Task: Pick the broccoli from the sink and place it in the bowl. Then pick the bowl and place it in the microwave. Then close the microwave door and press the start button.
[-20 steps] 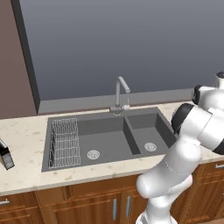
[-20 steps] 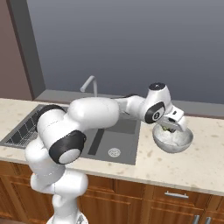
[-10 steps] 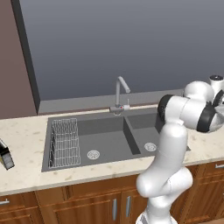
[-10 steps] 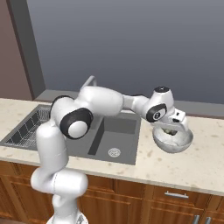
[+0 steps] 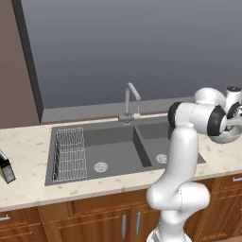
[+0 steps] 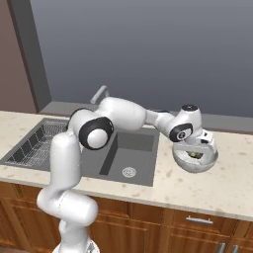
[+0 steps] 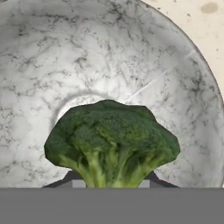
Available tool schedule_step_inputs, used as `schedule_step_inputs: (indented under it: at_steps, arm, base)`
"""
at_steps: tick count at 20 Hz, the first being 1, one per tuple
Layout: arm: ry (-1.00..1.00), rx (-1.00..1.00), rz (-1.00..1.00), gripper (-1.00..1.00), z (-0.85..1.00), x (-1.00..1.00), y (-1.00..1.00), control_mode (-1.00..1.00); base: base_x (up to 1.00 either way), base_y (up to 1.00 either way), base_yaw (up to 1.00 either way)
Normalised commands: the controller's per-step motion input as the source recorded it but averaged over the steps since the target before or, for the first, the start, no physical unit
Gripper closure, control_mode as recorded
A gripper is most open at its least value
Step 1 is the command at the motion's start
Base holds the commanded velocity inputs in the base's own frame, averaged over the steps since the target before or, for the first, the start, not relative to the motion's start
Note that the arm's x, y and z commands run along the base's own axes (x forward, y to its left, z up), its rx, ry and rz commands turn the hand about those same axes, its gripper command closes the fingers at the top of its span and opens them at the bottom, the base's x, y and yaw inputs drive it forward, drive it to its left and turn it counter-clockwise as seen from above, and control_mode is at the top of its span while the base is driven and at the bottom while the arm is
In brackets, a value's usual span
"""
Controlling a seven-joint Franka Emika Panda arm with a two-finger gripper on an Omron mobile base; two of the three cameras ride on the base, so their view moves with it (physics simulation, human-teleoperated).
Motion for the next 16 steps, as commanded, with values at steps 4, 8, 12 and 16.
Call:
schedule_step_inputs:
  at_steps: [4, 8, 12, 16]
  arm:
    - [0.02, 0.00, 0.04, 1.00, -0.28, 0.27, 0.00, -1.00]
    - [0.00, 0.00, 0.02, -1.00, -0.19, 0.18, 0.00, -1.00]
    - [0.00, 0.00, 0.00, -1.00, -0.04, 0.07, -0.03, -1.00]
    - [0.00, 0.01, 0.00, -1.00, 0.00, 0.00, -0.11, -1.00]
  base:
    - [0.00, 0.00, 0.00]
    - [0.00, 0.00, 0.00]
    - [0.00, 0.00, 0.00]
    - [0.00, 0.00, 0.00]
